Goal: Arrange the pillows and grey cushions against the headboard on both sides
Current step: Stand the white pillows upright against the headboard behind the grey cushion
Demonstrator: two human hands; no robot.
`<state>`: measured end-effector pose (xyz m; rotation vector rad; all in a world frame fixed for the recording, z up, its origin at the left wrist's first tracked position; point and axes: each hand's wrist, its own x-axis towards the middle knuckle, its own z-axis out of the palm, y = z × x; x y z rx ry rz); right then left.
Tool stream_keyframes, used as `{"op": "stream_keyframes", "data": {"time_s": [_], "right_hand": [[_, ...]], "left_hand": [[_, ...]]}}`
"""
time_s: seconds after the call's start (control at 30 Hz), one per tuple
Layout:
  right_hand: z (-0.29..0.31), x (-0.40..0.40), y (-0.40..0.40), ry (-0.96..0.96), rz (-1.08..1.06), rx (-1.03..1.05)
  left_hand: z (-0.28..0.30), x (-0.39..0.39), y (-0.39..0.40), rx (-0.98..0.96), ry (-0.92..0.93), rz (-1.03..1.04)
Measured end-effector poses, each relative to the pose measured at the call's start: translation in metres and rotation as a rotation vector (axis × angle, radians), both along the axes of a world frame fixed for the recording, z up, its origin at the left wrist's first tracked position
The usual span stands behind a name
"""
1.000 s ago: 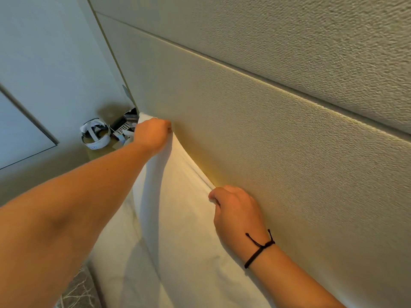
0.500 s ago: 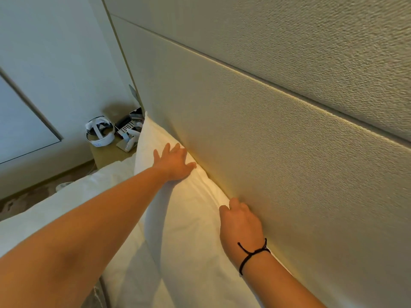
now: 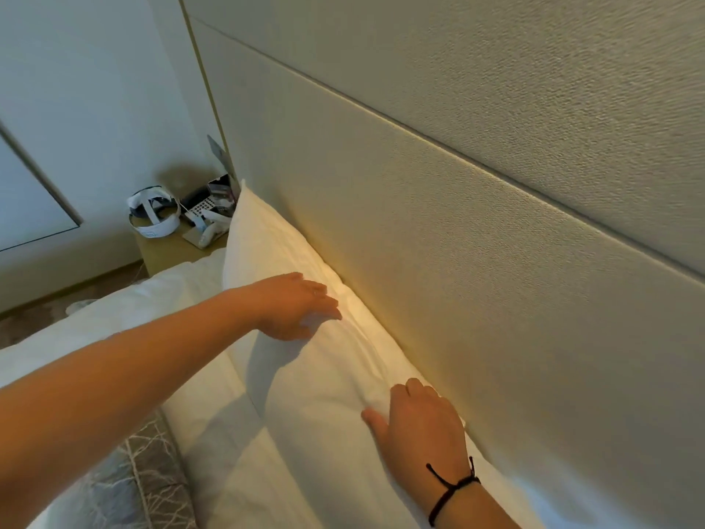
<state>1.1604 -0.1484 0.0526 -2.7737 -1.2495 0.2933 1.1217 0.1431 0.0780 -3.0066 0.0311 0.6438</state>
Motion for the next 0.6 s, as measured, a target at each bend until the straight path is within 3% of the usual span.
{"op": "stream_keyframes", "data": {"time_s": [0.23, 0.4, 0.6], "right_hand": [[0.01, 0.006, 0.012, 0.018, 0.017, 0.086], [0.014, 0.023, 0.004, -0.049, -0.076, 0.219], [0.007, 0.017, -0.003, -0.059, -0.129, 0.166]], "left_hand": [[-0.003, 0.014, -0.011, 0.247, -0.268, -0.003], [-0.003, 0.021, -0.017, 0.318, -0.464, 0.114], [-0.021, -0.008, -0.027, 0.093, -0.579, 0.371]]}}
